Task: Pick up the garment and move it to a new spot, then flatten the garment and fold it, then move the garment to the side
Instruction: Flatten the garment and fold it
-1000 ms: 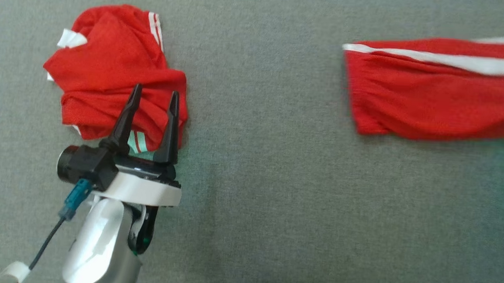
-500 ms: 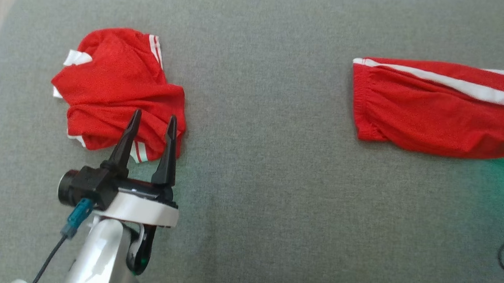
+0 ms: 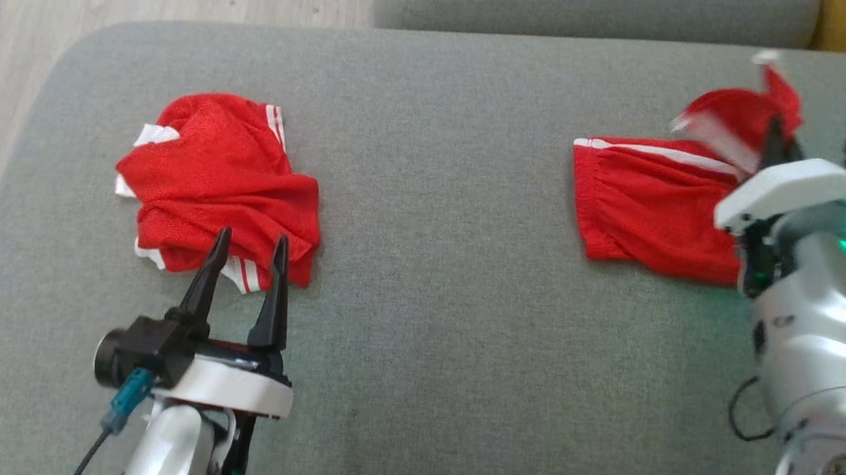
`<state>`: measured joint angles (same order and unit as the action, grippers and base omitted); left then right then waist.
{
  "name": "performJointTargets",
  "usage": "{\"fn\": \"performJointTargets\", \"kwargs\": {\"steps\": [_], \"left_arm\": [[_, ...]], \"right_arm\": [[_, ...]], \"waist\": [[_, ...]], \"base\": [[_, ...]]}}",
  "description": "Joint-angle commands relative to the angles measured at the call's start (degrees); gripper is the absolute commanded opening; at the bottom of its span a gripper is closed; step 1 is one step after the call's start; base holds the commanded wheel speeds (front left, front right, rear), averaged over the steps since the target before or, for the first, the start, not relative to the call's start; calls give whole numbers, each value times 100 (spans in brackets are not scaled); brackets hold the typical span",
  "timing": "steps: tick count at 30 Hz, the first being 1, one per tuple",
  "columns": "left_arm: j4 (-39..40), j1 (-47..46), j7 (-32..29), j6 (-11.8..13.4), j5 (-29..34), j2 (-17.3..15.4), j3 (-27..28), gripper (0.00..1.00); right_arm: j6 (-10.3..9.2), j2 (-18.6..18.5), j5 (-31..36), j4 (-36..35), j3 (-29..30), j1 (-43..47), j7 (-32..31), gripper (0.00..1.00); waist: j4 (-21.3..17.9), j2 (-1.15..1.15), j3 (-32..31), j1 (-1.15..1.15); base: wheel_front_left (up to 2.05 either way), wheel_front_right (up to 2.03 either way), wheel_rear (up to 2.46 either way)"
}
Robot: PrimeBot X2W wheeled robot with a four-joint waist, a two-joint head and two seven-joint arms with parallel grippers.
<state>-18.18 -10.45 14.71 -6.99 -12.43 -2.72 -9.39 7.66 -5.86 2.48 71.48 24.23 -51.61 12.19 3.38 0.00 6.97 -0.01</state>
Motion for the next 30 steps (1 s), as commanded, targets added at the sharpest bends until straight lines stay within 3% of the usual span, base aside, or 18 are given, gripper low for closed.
{"fn": "performJointTargets", "kwargs": {"steps": [1,7,11,15,19,30], "left_arm": [[167,-95,29,54,31,-20,198,100],[137,-9,29,99,63,-19,194,100],[98,2,29,93,55,-18,124,100],[91,27,29,104,42,-18,125,100],[113,80,29,120,52,-18,142,100],[149,122,29,126,35,-17,96,100]], "right_arm": [[-17,102,-77,-122,-183,-242,91,0],[-17,289,-591,-57,-957,-50,179,0],[-17,295,-1790,-13,-2124,81,175,0],[-17,297,-2950,-661,-3390,619,23,0],[-17,297,-3634,-1161,-4191,973,-38,0],[-17,298,-3881,-1107,-5669,1372,-64,0]], "waist": [[27,0,-48,1],[90,0,-159,1],[176,0,-210,1],[163,0,-251,1],[134,0,-276,1],[150,0,-279,1]], "base": [[0,0,0],[0,0,0],[0,0,0],[0,0,0],[0,0,0],[0,0,0]]}}
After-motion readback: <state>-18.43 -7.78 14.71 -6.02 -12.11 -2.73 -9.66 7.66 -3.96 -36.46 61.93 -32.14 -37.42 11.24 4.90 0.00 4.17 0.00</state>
